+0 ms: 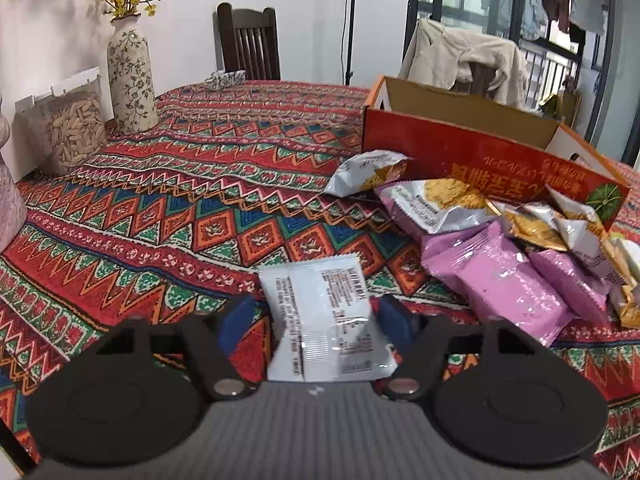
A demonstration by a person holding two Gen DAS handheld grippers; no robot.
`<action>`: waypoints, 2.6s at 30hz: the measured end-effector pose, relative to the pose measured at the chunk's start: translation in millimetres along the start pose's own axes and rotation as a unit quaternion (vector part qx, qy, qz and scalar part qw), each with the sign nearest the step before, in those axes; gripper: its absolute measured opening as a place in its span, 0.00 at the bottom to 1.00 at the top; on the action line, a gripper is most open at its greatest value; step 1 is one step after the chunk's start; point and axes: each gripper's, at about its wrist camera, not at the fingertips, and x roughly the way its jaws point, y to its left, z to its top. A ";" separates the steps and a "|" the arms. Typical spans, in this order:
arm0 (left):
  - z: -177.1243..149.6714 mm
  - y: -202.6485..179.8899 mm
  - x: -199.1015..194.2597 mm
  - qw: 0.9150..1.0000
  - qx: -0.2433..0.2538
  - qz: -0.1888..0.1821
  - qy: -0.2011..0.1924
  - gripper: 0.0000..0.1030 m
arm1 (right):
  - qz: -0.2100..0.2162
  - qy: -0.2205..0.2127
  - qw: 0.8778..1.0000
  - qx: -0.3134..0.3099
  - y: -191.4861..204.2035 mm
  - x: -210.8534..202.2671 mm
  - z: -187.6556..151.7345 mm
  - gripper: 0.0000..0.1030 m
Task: Organize snacks
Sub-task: 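Grasp a white printed sachet with the left gripper while the right grasps a silver wrapper, then carry both packets over the orange box and open both grippers inside it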
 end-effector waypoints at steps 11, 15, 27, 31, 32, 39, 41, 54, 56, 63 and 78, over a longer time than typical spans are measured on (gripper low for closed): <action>-3.6 0.8 -8.6 0.999 0.001 -0.032 -0.023 0.45 | -0.004 -0.014 1.000 0.007 -4.6 -7.4 -0.1 0.10; 0.2 1.8 -16.1 0.999 0.001 -0.040 -0.038 0.45 | -0.008 -0.024 1.000 0.011 -7.8 -12.3 0.8 0.10; 42.7 -8.0 -31.6 0.993 0.001 -0.084 -0.088 0.45 | -0.024 -0.055 0.998 0.004 -11.4 -10.0 26.3 0.10; 61.1 -17.3 -30.4 0.990 0.004 -0.093 -0.109 0.45 | -0.031 -0.074 0.997 -0.001 -11.8 -4.1 44.1 0.10; 66.5 -20.3 -29.3 0.989 0.005 -0.096 -0.114 0.45 | -0.032 -0.077 0.997 -0.002 -11.5 -1.8 48.1 0.10; 100.5 -40.6 -18.0 0.985 0.003 -0.114 -0.131 0.45 | -0.043 -0.094 0.995 0.001 -16.8 20.3 76.4 0.10; 110.7 -47.7 -11.6 0.984 0.003 -0.118 -0.132 0.45 | -0.046 -0.095 0.994 0.002 -18.4 30.4 86.1 0.10; 161.5 -90.6 48.2 0.985 -0.013 -0.116 -0.126 0.45 | -0.069 -0.092 0.993 0.028 -34.2 103.8 137.3 0.10; 167.1 -94.3 61.0 0.986 -0.022 -0.105 -0.126 0.45 | -0.072 -0.086 0.993 0.032 -36.1 119.6 143.0 0.10; 164.8 -89.9 90.6 0.988 -0.026 -0.083 -0.130 0.45 | -0.088 -0.066 0.993 0.029 -43.0 158.3 132.0 0.10; 147.5 -87.3 96.6 0.984 -0.009 -0.092 -0.154 0.93 | -0.078 -0.038 0.996 0.031 -45.6 165.7 119.0 0.60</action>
